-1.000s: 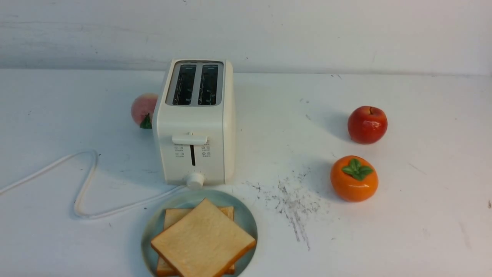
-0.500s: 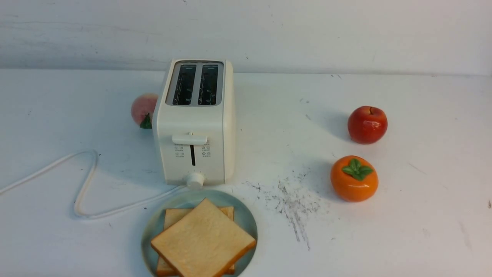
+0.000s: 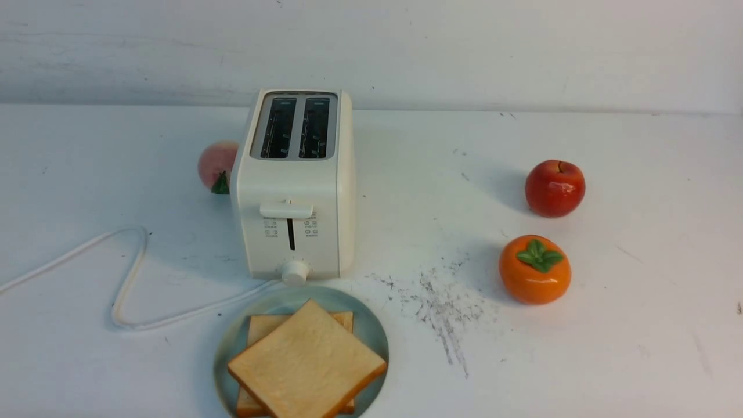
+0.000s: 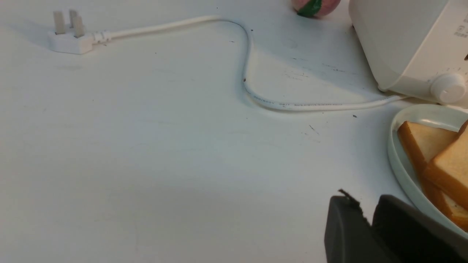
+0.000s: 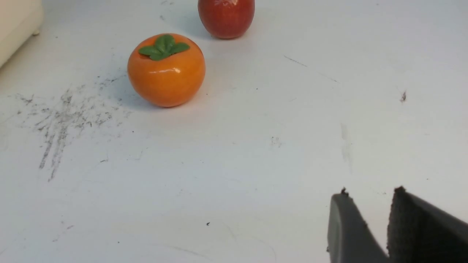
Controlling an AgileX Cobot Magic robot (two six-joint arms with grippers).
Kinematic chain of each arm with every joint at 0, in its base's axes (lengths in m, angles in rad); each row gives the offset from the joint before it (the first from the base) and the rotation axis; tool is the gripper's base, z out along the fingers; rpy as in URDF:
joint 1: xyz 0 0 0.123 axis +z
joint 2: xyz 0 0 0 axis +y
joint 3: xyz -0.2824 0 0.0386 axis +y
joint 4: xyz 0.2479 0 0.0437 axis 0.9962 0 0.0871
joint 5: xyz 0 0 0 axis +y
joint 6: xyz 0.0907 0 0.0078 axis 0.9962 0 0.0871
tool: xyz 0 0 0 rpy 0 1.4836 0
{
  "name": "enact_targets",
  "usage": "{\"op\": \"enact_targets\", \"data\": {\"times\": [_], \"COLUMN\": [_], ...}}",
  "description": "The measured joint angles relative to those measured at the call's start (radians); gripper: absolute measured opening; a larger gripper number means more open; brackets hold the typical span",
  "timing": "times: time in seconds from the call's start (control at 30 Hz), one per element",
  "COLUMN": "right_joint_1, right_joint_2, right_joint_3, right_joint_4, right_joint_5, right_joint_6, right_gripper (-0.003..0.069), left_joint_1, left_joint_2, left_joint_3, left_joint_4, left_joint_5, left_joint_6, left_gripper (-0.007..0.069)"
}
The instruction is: Take toasted bread from bread machine on white table place on plate.
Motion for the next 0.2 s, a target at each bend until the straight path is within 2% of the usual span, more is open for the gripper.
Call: {"op": "enact_targets", "data": {"times": [0.2], "right_joint_1": [0.000], "right_joint_2": [0.000], "right_joint_3": [0.000], "right_joint_4": [0.000], "right_joint_5": [0.000], "right_joint_6": [0.000], "right_gripper": [0.0197], "left_joint_1": [0.000], "left_joint_2": [0.000], "left_joint_3": [0.000], "left_joint_4": [0.000], "left_joint_5": [0.000], "left_joint_6": [0.000], "left_gripper": [0.0111]}}
